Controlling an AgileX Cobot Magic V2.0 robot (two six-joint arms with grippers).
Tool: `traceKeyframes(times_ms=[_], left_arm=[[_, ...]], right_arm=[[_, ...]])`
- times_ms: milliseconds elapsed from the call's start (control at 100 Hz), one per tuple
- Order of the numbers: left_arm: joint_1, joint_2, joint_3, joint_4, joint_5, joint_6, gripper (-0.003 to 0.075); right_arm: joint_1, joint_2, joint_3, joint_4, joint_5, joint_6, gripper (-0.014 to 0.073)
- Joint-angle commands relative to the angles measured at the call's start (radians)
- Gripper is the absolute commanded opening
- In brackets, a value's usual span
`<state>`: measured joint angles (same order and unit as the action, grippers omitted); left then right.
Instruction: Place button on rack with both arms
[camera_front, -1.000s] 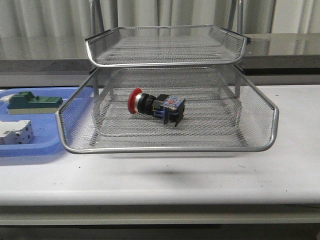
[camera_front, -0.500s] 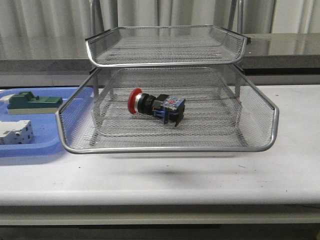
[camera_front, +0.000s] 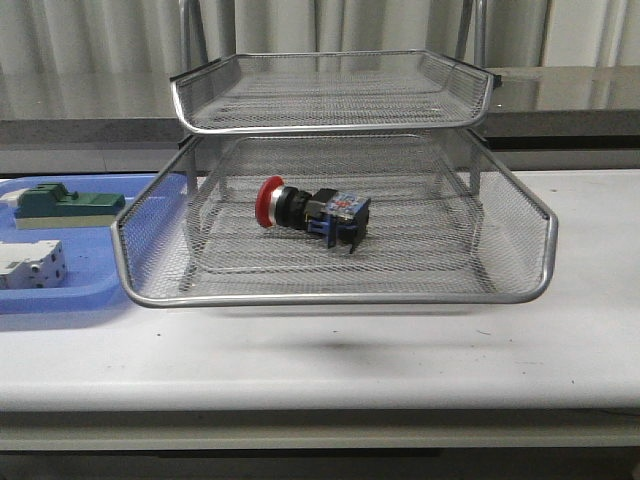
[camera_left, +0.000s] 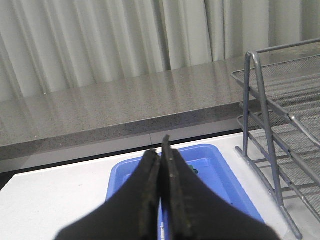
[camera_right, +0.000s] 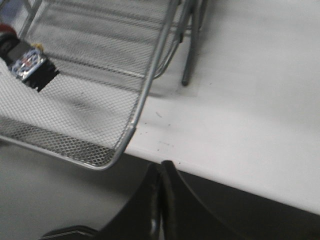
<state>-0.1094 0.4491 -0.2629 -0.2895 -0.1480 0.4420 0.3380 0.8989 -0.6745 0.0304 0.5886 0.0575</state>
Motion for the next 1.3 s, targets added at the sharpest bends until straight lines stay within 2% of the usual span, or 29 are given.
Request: traceKeyframes(times_ms=[0, 290, 640, 1080, 1290], left_arm=[[0.004, 0.001, -0.028, -0.006, -0.078, -0.009, -0.0020], [0.004, 0.001, -0.028, -0.006, -0.078, -0.009, -0.0020], [0.004, 0.001, -0.028, -0.006, -0.078, -0.009, -0.0020], [0.004, 0.001, -0.028, -0.006, -0.078, -0.009, -0.0020], [0.004, 0.001, -0.028, -0.006, -0.078, -0.009, -0.0020]], right_arm=[[0.058, 0.064, -0.033, 0.010, -0.105, -0.058, -0.0071], [0.230, 0.218, -0.033, 0.009, -0.176, -0.186, -0.0071], [0.362, 0.323, -0.033, 0.009, -0.206, -0.259, -0.0071], [0.388, 0.519, -0.033, 0.004, -0.380, -0.348, -0.0071], [0.388, 0.572, -0.035, -0.022, -0.412, -0.355, -0.0071]])
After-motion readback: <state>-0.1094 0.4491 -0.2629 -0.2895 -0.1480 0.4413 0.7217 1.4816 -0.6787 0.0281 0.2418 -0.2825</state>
